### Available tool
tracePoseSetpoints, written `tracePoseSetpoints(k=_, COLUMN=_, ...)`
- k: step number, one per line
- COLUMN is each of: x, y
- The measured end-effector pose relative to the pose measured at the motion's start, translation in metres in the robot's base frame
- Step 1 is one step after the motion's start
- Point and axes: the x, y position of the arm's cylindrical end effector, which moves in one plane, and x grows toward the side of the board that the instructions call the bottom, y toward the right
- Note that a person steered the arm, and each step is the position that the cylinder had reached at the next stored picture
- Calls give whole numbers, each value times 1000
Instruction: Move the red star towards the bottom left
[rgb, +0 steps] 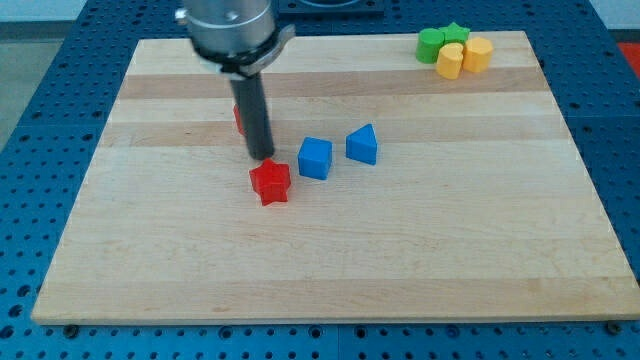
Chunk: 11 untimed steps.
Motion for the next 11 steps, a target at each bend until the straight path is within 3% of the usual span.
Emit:
tracePoseSetpoints(k=1, x=4, y=40)
tracePoseSetpoints(k=2, x=47, y=30)
tracePoseSetpoints(k=3, x=83, y=-17)
tracePoseSetpoints(k=4, x=92, y=-41)
tracePoseSetpoints(k=6, x=96, y=6)
tracePoseSetpoints(k=8, x=139, y=-106)
tracePoseSetpoints(k=9, x=141, y=-116)
tracePoseSetpoints(k=11, x=89, y=-96)
